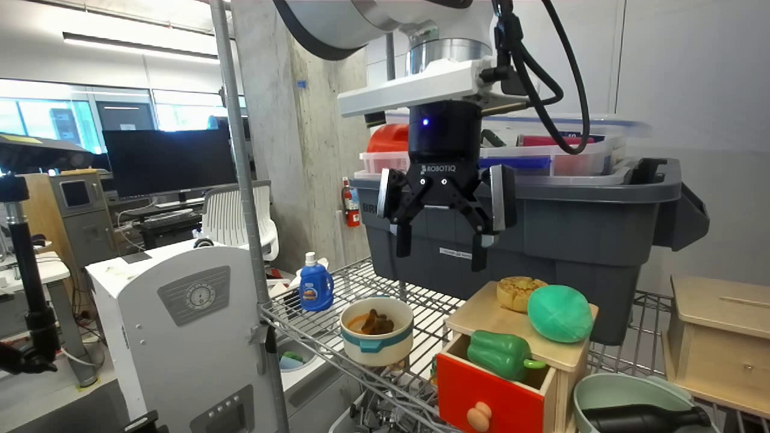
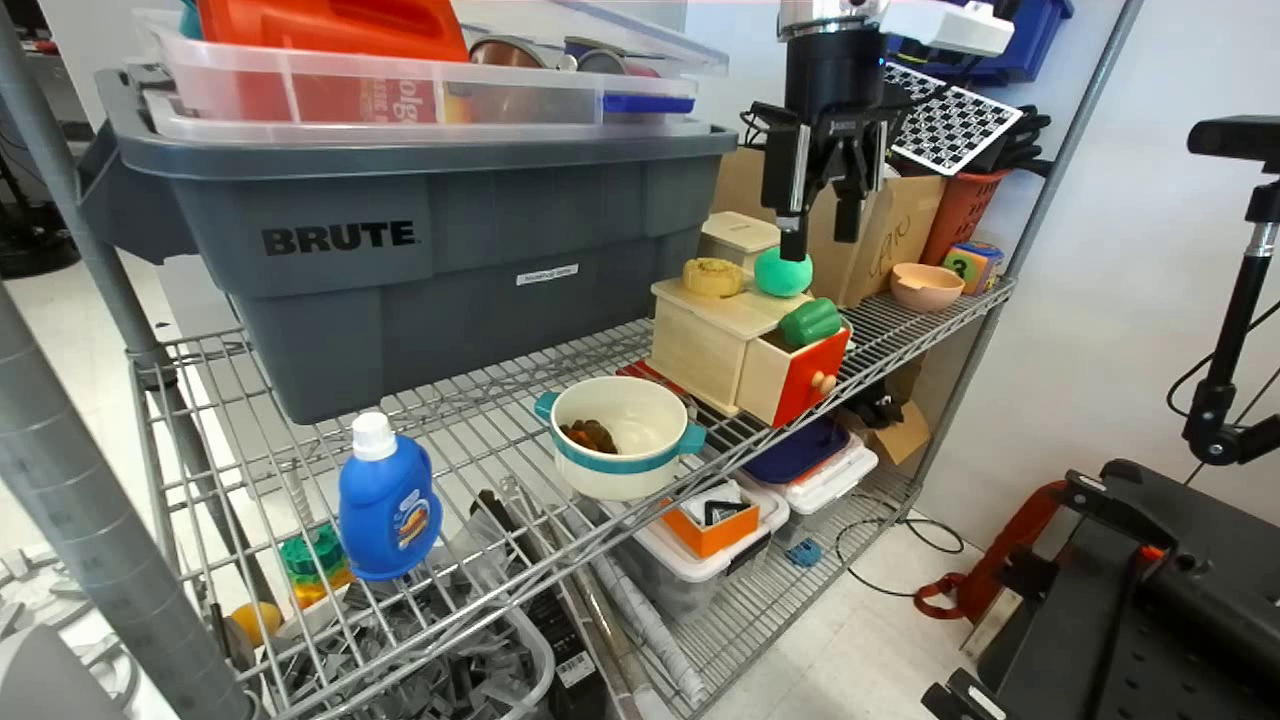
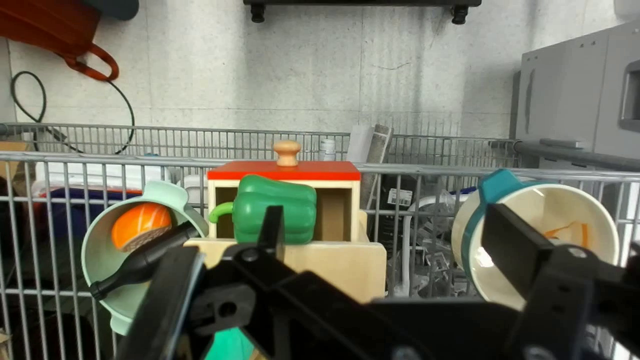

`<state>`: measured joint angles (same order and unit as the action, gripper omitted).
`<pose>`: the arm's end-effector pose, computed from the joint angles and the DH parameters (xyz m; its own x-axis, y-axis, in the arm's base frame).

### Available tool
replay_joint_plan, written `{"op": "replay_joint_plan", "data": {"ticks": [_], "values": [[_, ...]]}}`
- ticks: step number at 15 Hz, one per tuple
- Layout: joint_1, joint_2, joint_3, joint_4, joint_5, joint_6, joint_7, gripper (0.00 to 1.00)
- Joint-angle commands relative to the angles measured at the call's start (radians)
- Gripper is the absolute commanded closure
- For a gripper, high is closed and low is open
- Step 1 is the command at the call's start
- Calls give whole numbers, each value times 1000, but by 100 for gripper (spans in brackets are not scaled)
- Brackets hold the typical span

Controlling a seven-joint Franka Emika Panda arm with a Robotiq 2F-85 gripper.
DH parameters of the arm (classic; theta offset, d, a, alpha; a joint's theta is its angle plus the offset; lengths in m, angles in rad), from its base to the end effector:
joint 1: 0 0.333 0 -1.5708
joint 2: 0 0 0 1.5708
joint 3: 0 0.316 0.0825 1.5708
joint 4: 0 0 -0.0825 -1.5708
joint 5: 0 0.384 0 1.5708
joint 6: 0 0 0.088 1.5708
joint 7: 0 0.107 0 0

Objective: Pick up the green pepper plush toy and put it in the boy to the left, pick up the light green object and put it in the bowl to the right

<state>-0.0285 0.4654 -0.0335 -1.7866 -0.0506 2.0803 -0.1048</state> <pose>0.6330 -0.0404 0.2804 0.9819 0.0691 -0.1762 0.0766 -0.9964 0.0361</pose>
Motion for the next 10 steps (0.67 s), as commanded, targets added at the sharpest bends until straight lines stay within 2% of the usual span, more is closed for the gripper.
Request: {"op": "replay_joint_plan", "data": {"ticks": [1, 10], "values": [[-14, -36, -3, -45, -11, 14, -5, 0], [-18, -28, -10, -23, -11, 2, 4, 0]]}}
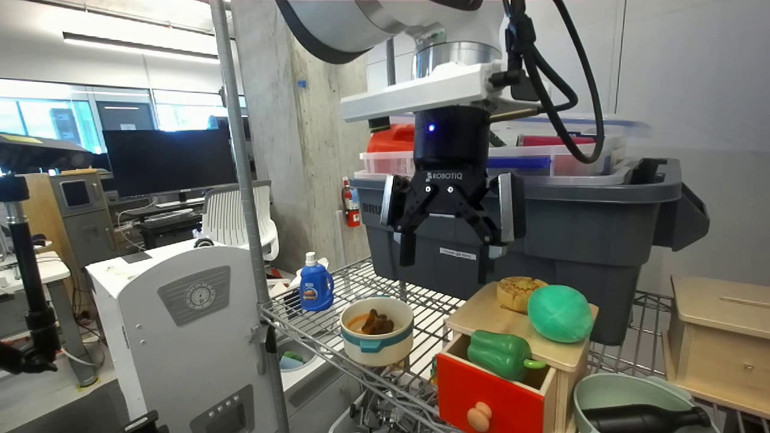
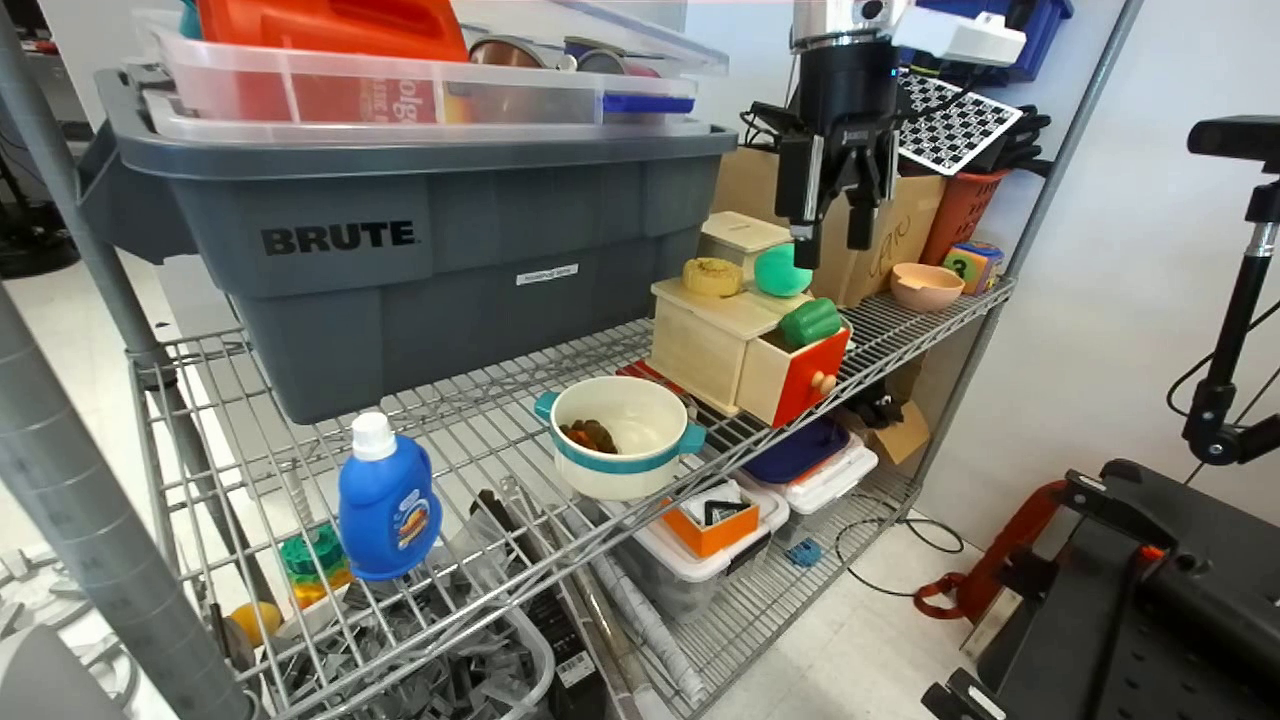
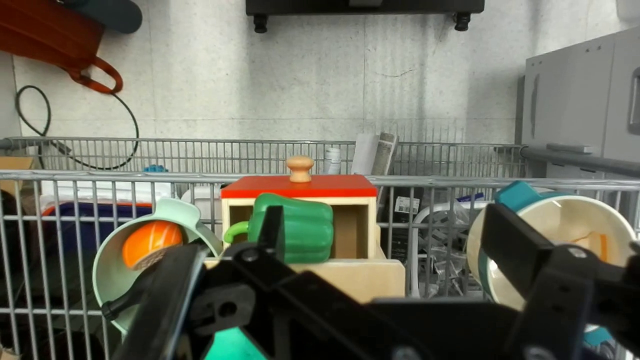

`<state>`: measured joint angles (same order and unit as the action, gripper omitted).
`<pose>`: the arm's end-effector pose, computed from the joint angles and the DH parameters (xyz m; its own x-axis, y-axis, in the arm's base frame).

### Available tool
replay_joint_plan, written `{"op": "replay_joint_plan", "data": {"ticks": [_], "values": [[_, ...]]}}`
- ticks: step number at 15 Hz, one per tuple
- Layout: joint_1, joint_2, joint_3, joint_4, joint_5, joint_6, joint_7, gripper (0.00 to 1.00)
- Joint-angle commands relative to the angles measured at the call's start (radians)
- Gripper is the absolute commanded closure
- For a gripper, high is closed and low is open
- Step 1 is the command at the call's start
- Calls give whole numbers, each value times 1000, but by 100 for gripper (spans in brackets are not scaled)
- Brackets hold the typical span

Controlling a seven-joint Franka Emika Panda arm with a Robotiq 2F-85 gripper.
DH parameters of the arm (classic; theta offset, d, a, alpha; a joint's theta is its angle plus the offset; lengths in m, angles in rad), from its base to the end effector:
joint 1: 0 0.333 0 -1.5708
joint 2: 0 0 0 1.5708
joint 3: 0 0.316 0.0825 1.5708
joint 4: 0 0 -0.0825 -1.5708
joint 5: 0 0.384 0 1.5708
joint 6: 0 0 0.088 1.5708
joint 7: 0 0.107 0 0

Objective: Pick up the green pepper plush toy and put it in the boy to the left, pick up the light green object and put it in the bowl to the right

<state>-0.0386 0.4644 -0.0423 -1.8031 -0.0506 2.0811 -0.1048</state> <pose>0.6273 -0.0517 0.2743 0.9803 0.0508 -0.1909 0.0590 -0.9975 0.0379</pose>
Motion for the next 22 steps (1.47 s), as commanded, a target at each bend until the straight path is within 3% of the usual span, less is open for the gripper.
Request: {"op": "replay_joint_plan", "data": {"ticks": [1, 9, 22], "values": [[-10, -28, -2, -4, -11, 1, 3, 0], [-33, -47, -13, 66, -9, -28, -3, 0], [-71, 81, -14, 243, -8, -2, -48, 0]]}}
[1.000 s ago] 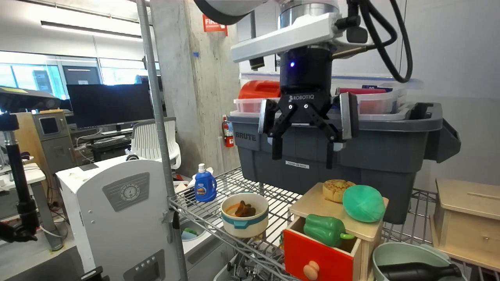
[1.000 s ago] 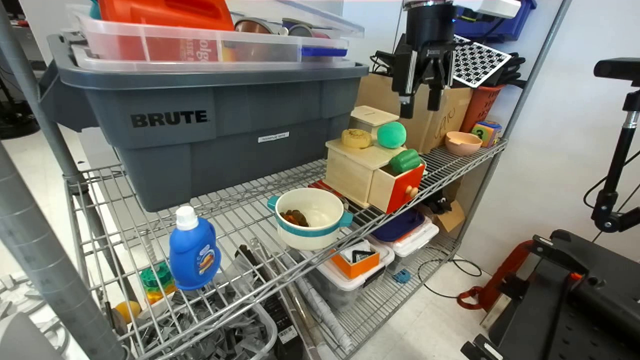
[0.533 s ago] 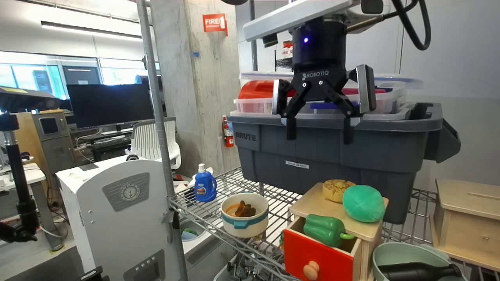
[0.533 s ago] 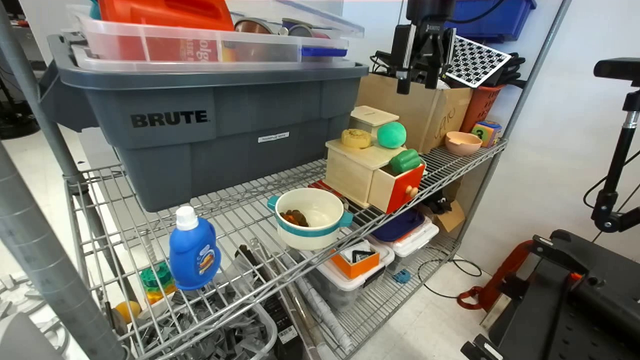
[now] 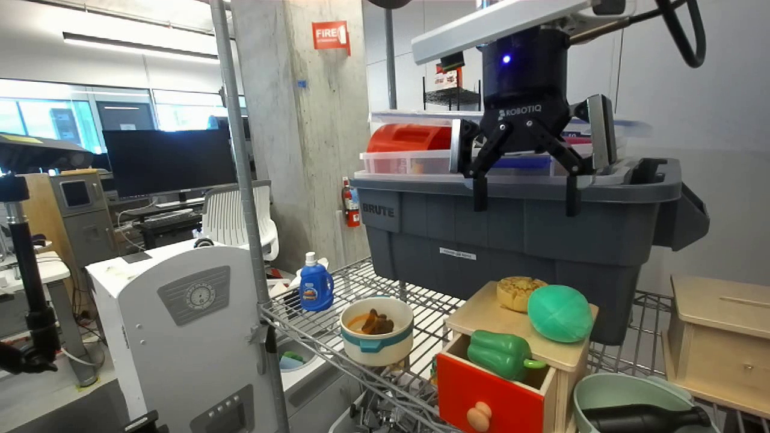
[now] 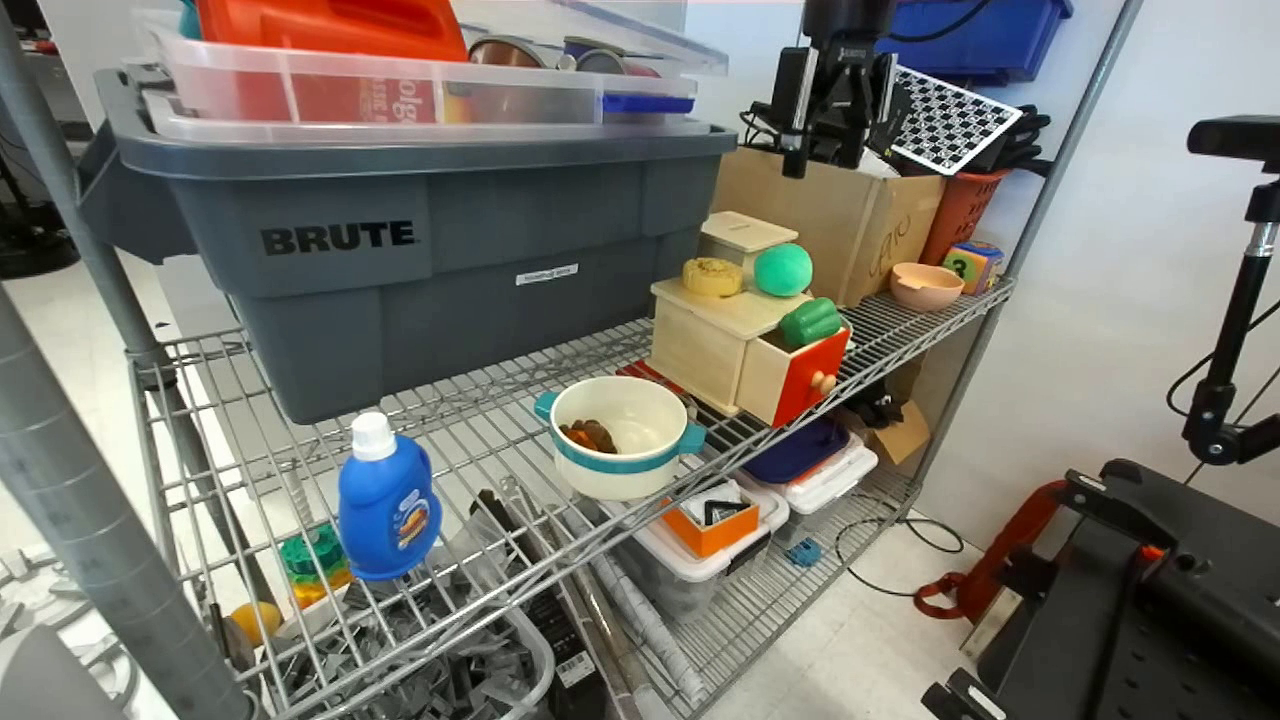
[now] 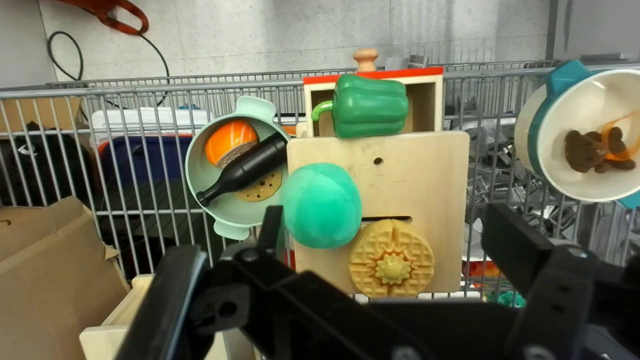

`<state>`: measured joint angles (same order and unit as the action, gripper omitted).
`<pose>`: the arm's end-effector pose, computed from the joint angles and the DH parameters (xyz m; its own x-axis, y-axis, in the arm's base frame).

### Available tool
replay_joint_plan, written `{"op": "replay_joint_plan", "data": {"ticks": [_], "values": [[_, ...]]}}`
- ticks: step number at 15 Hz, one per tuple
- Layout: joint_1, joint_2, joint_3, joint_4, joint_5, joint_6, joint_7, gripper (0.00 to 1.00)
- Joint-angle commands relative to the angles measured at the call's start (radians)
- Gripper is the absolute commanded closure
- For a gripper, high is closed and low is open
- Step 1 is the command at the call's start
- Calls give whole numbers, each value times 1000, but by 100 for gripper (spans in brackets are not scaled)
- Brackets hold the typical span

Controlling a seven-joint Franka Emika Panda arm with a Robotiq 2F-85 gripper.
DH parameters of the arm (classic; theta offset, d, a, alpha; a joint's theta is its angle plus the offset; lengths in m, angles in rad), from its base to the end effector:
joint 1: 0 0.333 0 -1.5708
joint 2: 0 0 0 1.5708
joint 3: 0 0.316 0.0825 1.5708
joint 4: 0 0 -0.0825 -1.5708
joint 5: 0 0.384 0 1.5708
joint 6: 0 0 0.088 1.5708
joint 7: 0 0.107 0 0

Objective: Pick up the green pepper plush toy and put it in the boy to the left, pick up the light green object and put it in the bowl to the right

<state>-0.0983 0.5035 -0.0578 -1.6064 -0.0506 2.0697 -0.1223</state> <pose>0.6724 -0.1035 0.3338 0.9988 -0.0037 -0.0491 -0.0005 -0.9978 0.0657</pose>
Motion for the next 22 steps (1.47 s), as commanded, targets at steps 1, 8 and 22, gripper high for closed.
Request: {"op": "replay_joint_plan", "data": {"ticks": [1, 8, 22], "values": [[-14, 52, 2, 51, -8, 16, -36, 0], [-33, 122, 4, 104, -3, 31, -75, 0], [-59, 273, 4, 246, -5, 6, -82, 0]]}}
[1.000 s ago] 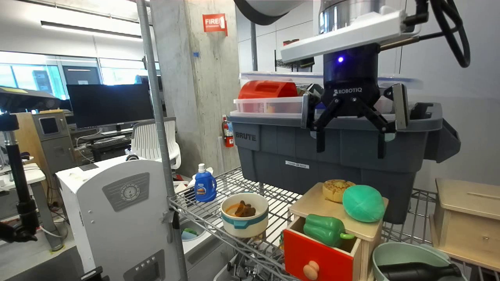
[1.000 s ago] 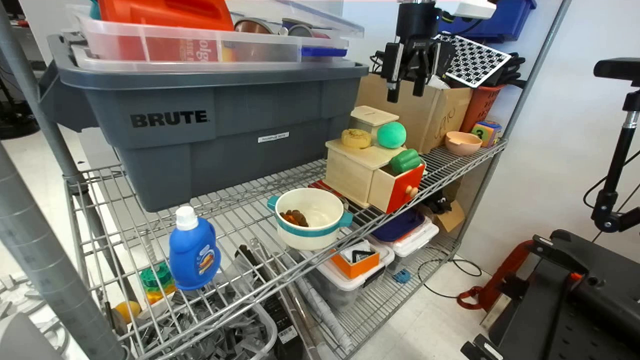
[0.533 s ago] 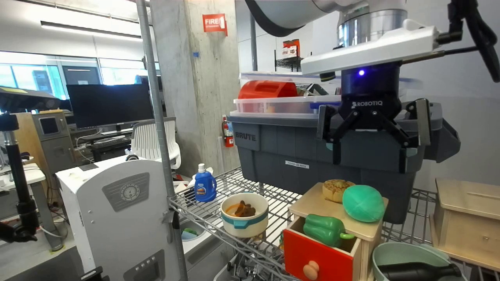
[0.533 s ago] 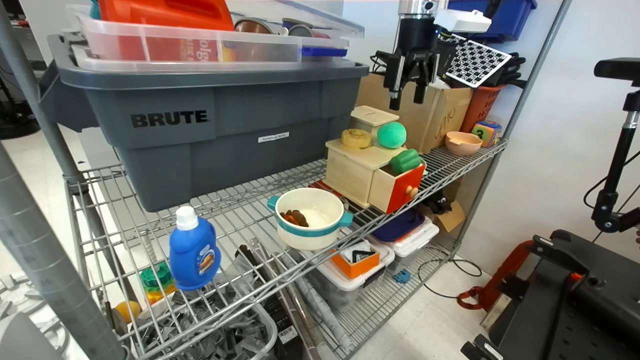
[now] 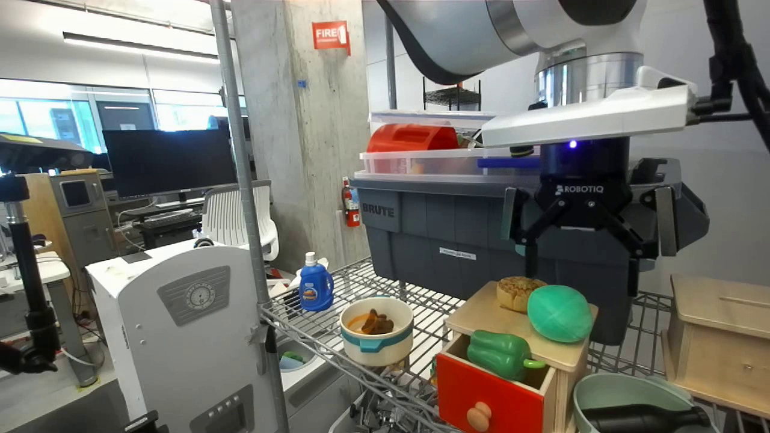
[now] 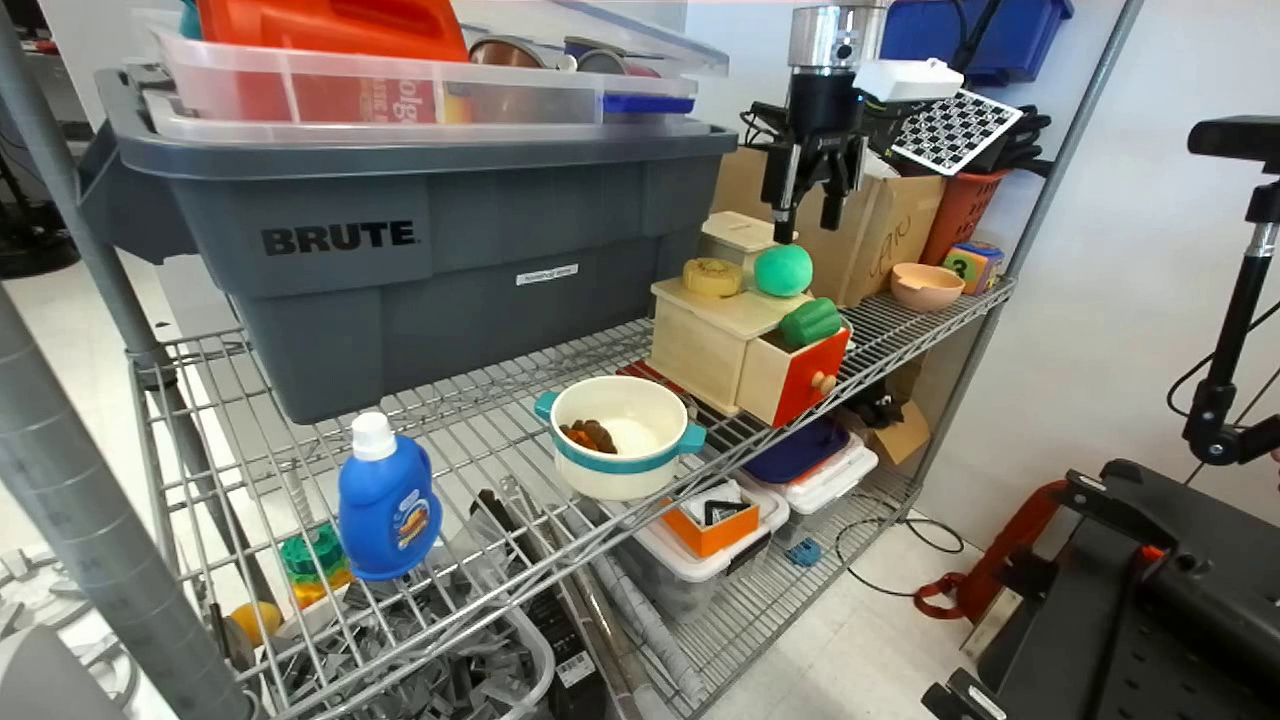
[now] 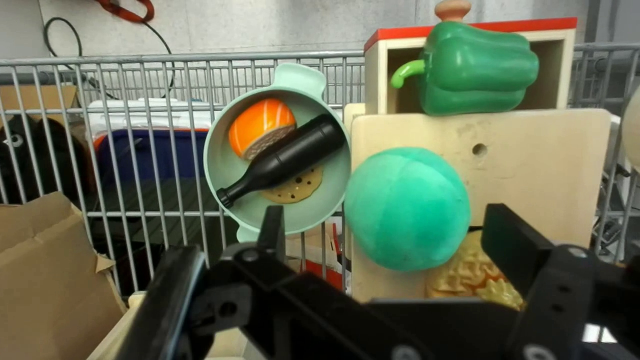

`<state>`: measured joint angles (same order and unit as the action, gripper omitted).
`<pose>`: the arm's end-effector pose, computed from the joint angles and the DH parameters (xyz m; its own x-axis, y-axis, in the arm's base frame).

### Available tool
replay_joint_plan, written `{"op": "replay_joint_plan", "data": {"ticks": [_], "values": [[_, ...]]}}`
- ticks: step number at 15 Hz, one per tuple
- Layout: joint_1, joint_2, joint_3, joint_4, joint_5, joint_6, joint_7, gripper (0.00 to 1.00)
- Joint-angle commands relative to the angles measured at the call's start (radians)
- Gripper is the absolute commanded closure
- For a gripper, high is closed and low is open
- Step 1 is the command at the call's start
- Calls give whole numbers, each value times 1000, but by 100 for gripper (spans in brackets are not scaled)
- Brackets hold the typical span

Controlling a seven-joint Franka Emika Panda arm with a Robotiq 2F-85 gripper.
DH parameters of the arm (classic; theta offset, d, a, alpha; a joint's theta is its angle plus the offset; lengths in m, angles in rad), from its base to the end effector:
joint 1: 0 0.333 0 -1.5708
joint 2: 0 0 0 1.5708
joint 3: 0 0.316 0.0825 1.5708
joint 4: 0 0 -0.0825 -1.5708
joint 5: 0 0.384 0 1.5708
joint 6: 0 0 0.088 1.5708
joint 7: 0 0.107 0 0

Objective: Pick up the green pepper plush toy and put it in the boy to the left, pick up the light green object and put it in the bowl to the right

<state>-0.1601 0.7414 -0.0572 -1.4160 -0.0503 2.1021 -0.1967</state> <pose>0.7060 -0.1503 0.2556 0.9974 0.0176 -0.0706 0.0224 -0.9974 0.0679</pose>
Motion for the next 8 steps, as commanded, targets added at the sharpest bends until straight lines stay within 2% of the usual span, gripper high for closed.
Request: {"op": "replay_joint_plan", "data": {"ticks": [1, 5, 6, 7, 8], "values": [[4, 43, 4, 63, -6, -27, -8, 0], [7, 71, 4, 86, -4, -33, -4, 2], [8, 79, 4, 91, -4, -33, -3, 12], [9, 84, 4, 94, -5, -34, -2, 26], [9, 87, 4, 98, -4, -36, 0, 31]]}}
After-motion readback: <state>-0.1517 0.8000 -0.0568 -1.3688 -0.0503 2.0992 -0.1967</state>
